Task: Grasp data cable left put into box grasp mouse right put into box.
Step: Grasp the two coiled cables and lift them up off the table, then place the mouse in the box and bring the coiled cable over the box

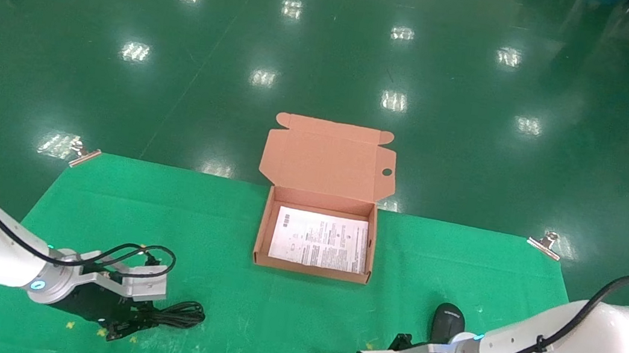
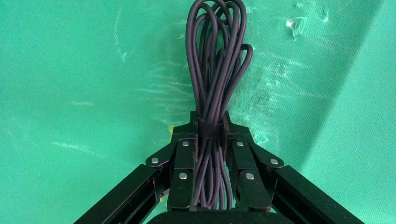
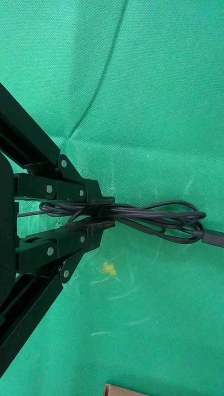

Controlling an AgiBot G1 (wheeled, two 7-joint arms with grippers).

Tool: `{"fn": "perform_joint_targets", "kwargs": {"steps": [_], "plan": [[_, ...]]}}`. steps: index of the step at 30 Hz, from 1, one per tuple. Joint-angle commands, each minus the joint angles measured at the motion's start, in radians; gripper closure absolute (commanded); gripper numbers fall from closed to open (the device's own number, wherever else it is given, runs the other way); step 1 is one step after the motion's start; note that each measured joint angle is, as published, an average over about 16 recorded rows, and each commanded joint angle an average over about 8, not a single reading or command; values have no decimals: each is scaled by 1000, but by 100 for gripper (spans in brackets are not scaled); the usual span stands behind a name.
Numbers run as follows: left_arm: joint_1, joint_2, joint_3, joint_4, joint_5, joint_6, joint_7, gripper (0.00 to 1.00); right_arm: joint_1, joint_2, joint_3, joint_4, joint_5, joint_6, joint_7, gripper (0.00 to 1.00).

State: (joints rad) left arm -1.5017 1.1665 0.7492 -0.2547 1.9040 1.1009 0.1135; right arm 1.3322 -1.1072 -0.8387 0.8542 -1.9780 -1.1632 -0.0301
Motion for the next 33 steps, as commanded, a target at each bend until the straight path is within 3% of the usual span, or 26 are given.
{"fn": "perform_joint_targets", "kwargs": {"steps": [1,7,13,17,20,24,33], "plan": [[1,0,0,0,0,0,0,100,-1,-2,-2,0,-1,0,-1,100],[-19,-20,-14,-22,-21,20,21,100,21,52,32,36,21,2,32,100],[-77,-86,-55,-136,-75,50,82,100,82,199,114,209,34,21,145,100],[-103,-112,-77,-235,-96,33,83,100,147,241,167,283,18,69,223,100],[-116,-110,-88,-295,-98,-4,63,100,207,210,196,288,12,121,242,100],[-134,-89,-93,-350,-76,-75,23,100,291,108,207,234,17,185,207,100],[-180,-37,-80,-405,23,-217,-80,100,456,-154,195,-69,63,279,17,100]]}}
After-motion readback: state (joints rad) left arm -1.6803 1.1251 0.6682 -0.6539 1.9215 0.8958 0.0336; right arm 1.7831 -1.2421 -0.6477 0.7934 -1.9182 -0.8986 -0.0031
